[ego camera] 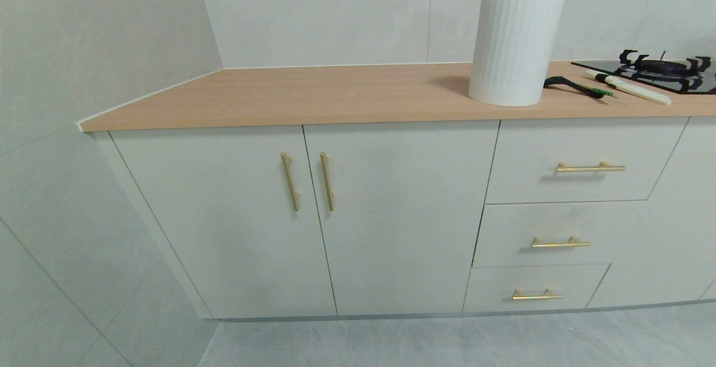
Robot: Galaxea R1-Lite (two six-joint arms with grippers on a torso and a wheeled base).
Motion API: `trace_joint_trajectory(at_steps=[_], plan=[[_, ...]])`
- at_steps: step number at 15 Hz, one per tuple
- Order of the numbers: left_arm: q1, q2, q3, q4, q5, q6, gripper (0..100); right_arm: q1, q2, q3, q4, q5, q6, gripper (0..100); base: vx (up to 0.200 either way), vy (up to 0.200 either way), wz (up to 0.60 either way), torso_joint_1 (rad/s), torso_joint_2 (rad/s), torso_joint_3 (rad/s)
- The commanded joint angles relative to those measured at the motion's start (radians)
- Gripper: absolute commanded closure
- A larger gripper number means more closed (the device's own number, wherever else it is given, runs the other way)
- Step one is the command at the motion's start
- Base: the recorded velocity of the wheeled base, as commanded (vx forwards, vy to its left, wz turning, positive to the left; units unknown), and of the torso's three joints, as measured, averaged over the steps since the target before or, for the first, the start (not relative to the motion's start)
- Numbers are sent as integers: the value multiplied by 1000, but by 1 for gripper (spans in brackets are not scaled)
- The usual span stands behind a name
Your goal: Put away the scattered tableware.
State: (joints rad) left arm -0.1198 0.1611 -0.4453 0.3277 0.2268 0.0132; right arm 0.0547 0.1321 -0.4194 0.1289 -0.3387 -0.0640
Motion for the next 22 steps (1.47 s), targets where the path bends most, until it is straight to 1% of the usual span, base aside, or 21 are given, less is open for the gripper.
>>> trace_joint_trajectory(at_steps=[1, 2, 3, 4, 5, 6, 7, 8, 9, 10, 11, 12, 13, 14, 15, 16, 17, 18, 22], plan=[[66, -77, 39, 4, 22, -6, 0, -53, -121, 27, 37, -3, -5, 0, 0, 0, 0, 0, 0, 0], [89, -98, 57, 4, 17, -1, 0, -59, -132, 42, 46, -5, -3, 0, 0, 0, 0, 0, 0, 0], [117, -158, 105, 7, -1, 17, 0, -59, -132, 68, 44, -19, 1, 0, 0, 0, 0, 0, 0, 0], [121, -161, 139, 2, 6, 10, 0, -59, -132, 80, 44, -13, 6, 0, 0, 0, 0, 0, 0, 0], [121, -161, 151, 2, 6, -16, 0, -59, -132, 116, 41, -9, 7, 0, 0, 0, 0, 0, 0, 0], [121, -161, 154, -1, 3, -52, 0, -59, -132, 174, 28, 14, 10, 0, 0, 0, 0, 0, 0, 0], [121, -161, 155, -12, 2, -64, 0, -59, -132, 220, 6, 44, 12, 0, 0, 0, 0, 0, 0, 0], [121, -161, 203, -87, -3, -68, 0, -59, -132, 352, -104, 109, 20, 0, 0, 0, 0, 0, 0, 0], [121, -161, 284, -185, -18, -58, 0, -59, -132, 419, -199, 133, 18, 0, 0, 0, 0, 0, 0, 0], [121, -161, 370, -279, -34, -42, 0, -59, -132, 419, -189, 159, 23, 0, 0, 0, 0, 0, 0, 0], [121, -161, 445, -381, -53, -7, 0, -59, -132, 418, -170, 184, 35, 0, 0, 0, 0, 0, 0, 0], [121, -161, 445, -369, -63, -15, 0, -59, -132, 416, -167, 196, 43, 0, 0, 0, 0, 0, 0, 0], [121, -161, 445, -360, -80, -39, 0, -59, -132, 418, -153, 248, 53, 0, 0, 0, 0, 0, 0, 0], [121, -161, 445, -355, -135, -38, 0, -59, -132, 415, -104, 280, 50, 0, 0, 0, 0, 0, 0, 0], [121, -161, 445, -352, -164, -27, 0, -59, -132, 416, -118, 287, 50, 0, 0, 0, 0, 0, 0, 0], [121, -161, 445, -345, -178, -15, 0, -59, -132, 416, -120, 290, 50, 0, 0, 0, 0, 0, 0, 0], [121, -161, 445, -337, -193, -10, 0, -59, -132, 416, -118, 290, 49, 0, 0, 0, 0, 0, 0, 0], [121, -161, 445, -331, -202, -9, 0, -59, -132, 416, -120, 291, 50, 0, 0, 0, 0, 0, 0, 0], [120, -161, 445, -329, -204, -9, 0, -59, -132, 418, -121, 291, 50, 0, 0, 0, 0, 0, 0, 0]])
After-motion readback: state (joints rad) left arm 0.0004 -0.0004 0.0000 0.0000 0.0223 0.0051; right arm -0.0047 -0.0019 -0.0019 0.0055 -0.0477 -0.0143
